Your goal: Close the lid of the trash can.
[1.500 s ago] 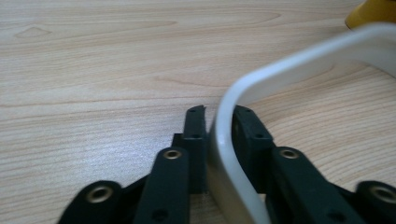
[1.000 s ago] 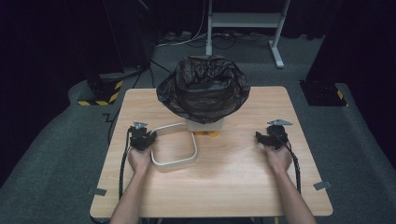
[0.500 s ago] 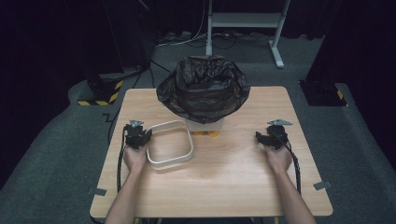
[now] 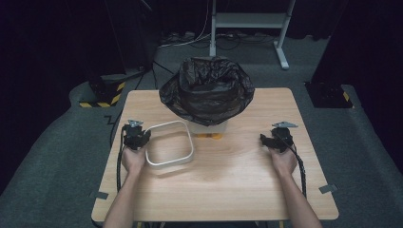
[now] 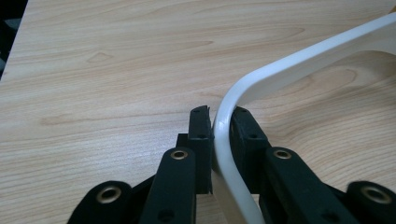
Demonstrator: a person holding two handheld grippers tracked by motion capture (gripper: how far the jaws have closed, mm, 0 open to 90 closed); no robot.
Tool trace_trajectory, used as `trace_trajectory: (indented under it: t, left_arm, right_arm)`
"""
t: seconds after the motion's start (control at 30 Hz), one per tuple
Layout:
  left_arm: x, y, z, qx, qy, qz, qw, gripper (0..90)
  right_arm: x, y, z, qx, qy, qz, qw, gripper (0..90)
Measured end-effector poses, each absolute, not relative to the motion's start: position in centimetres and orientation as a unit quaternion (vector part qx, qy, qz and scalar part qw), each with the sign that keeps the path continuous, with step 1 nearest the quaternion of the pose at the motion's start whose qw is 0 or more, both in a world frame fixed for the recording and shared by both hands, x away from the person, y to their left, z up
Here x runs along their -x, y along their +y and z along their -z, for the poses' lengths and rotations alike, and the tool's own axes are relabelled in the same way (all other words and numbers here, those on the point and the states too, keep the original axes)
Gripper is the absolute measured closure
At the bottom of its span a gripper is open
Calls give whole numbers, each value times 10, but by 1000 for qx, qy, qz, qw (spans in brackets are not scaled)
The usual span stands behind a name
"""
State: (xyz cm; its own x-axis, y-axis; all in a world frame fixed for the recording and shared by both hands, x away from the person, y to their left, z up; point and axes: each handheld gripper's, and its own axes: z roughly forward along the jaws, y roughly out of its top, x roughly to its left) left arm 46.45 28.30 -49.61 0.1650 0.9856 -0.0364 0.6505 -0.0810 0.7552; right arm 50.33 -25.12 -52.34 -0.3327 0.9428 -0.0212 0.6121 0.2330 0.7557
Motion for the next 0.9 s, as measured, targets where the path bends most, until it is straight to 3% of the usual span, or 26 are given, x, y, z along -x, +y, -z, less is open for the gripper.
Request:
trace_trajectory:
  t: [0.9]
  left_arm:
    - [-509,301,449,-677,601,-282,318,798]
  right_arm:
    - [-503,-251,523,-522,745,-333,248,373]
